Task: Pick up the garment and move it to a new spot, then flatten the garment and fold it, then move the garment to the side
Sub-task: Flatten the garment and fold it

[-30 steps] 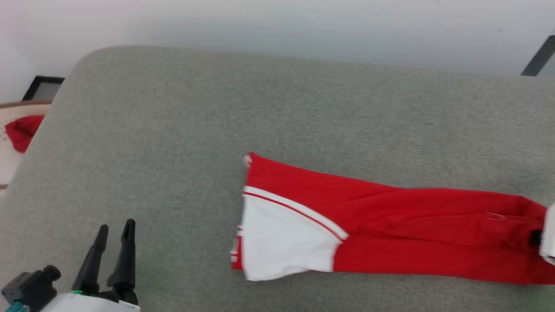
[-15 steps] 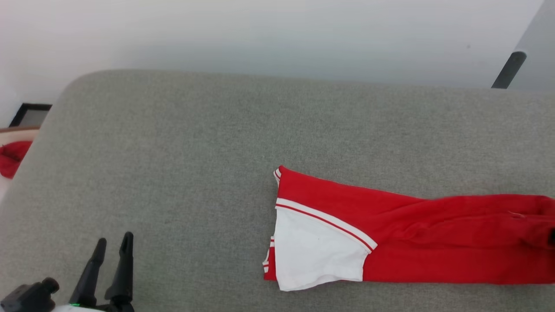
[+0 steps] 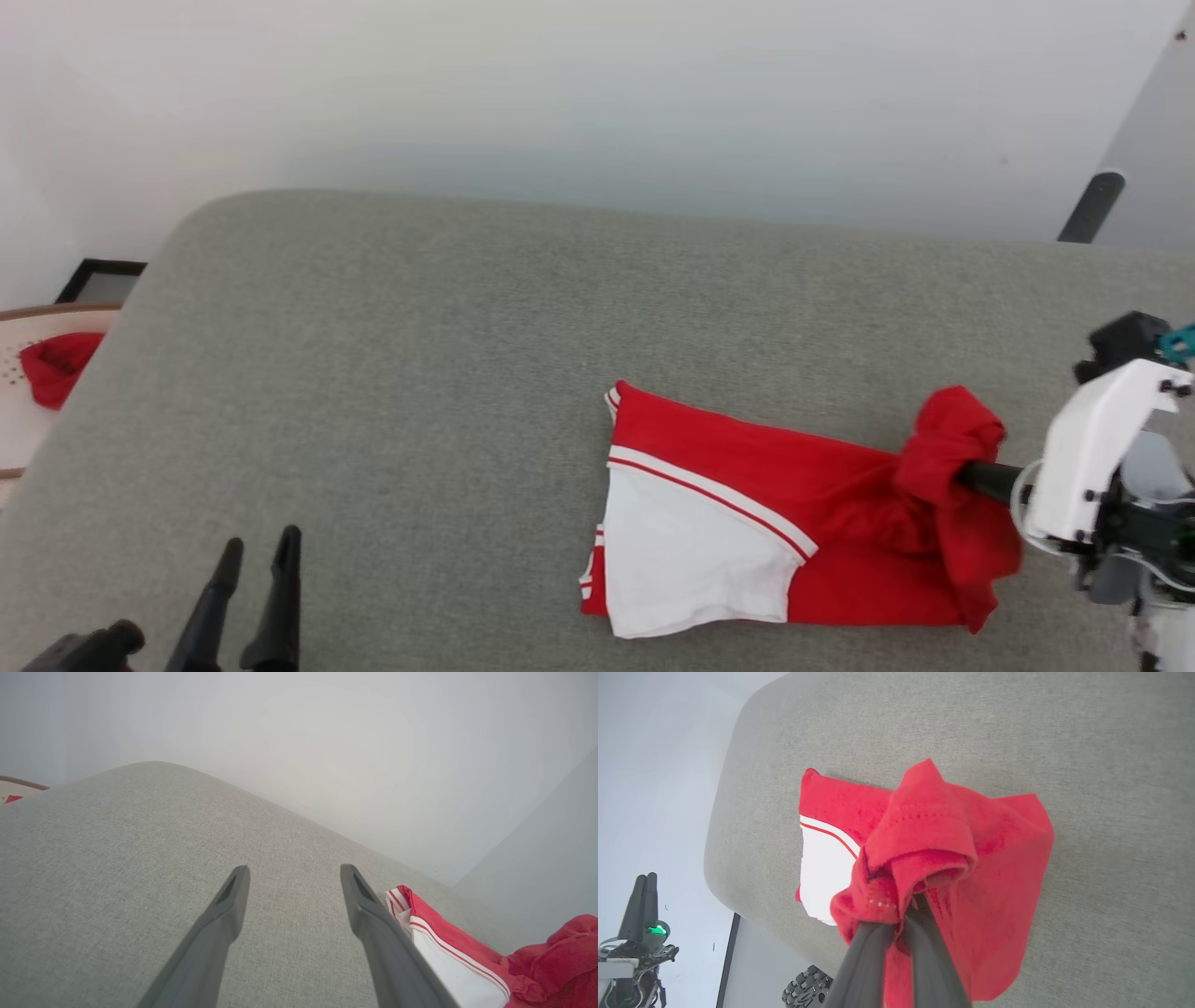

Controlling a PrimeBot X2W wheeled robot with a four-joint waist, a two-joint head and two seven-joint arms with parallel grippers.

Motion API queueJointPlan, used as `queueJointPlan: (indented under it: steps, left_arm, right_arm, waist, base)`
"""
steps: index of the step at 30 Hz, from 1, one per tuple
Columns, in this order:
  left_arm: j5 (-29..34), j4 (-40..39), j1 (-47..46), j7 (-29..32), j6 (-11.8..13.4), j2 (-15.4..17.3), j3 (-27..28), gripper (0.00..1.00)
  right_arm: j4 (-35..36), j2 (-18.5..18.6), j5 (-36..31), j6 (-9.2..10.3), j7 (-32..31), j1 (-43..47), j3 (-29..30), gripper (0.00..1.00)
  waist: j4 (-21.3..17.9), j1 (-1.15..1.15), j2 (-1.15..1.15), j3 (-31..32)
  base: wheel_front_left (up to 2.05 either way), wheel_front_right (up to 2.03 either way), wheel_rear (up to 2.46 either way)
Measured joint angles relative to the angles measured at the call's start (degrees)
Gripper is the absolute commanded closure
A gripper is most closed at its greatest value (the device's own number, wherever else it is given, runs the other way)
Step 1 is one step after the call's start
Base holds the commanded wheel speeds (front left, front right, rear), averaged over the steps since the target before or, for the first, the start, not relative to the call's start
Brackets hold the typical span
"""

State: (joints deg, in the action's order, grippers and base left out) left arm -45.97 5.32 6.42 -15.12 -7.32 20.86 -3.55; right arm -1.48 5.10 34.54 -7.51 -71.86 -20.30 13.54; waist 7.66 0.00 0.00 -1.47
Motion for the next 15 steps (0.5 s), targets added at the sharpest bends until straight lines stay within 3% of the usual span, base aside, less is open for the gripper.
queueJointPlan:
  steps: [6, 15]
  left_arm:
    - [0.13, 0.69, -1.09, 0.04, 0.00, -0.54, -1.94, 0.00]
    - [0.02, 1.91, -4.04, 0.07, -0.02, -0.94, -5.44, 0.00]
  right_arm:
    - [-0.26, -2.04, 0.91, 0.00, 3.23, -0.12, -5.87, 1.00]
    - [-13.57, -2.12, 5.44, 0.01, 18.33, -3.06, -18.03, 1.00]
  waist:
    - [2.17, 0.00, 0.00, 0.53]
    - [5.73, 0.00, 0.00, 0.43]
  base:
    - [0.00, 0.00, 0.00]
    - [0.00, 0.00, 0.00]
